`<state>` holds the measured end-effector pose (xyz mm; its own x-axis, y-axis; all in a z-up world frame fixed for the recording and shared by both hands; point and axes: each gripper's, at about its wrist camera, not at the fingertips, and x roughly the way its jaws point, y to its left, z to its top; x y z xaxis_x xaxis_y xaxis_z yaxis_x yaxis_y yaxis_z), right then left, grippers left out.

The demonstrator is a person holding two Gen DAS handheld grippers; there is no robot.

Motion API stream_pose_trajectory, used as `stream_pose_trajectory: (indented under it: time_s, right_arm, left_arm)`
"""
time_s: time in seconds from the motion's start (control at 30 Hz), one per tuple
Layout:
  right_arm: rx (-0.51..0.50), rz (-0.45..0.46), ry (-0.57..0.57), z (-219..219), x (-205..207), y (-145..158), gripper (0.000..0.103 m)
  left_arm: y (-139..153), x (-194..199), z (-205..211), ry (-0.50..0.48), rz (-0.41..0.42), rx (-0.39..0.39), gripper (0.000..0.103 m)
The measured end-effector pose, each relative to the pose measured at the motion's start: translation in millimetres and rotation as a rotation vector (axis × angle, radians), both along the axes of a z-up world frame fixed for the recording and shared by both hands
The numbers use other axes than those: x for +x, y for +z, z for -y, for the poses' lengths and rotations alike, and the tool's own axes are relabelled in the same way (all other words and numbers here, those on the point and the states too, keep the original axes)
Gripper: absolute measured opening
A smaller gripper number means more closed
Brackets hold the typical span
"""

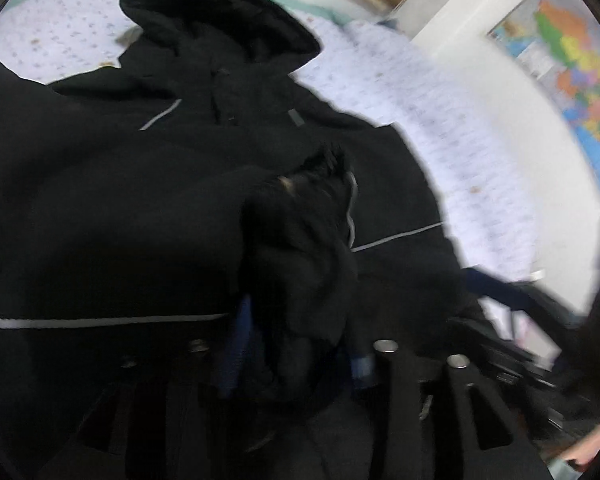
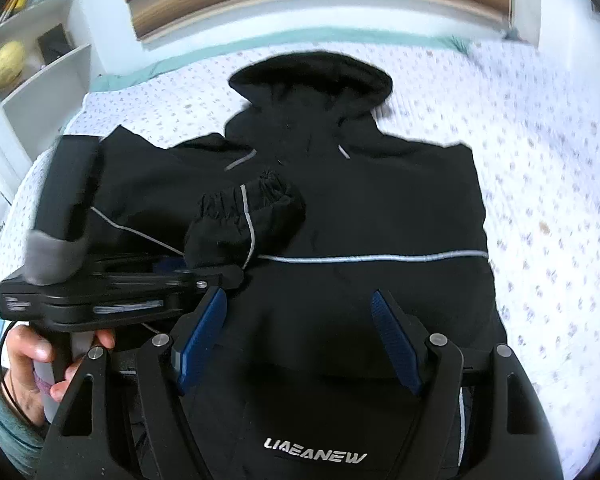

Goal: Fold large clothes
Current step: 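Fold the held sleeve across the jacket body with the left tool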

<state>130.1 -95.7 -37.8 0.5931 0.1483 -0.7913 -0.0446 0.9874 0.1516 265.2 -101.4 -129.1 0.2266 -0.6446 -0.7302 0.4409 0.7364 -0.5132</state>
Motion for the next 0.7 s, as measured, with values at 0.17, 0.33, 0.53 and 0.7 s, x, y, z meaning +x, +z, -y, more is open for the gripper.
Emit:
stream_pose_trajectory:
  time_s: [0.17,0.33,0.53,0.7]
  right_arm:
    - [0.097,-0.054,-0.040,17,18,-9,0.079]
    - [0.238,-0.123,-0.050,16,41,-20,0.079]
    - [0.311,-0.208,-0.130,11,56,-48,0.079]
    - [0.155,-0.131,-0.074,-16,60,-29,0.036]
  left_arm:
    - [27,-7,-26,-0.003,-0.035,-0.157,0.054]
    - [57,-20,-66,0.070,0.069,-0.140,0.054]
    - [71,-27,-119,0.204,0.134,-0.072,0.054]
    - [84,-31,-159,0.329,0.197,0.005,0.054]
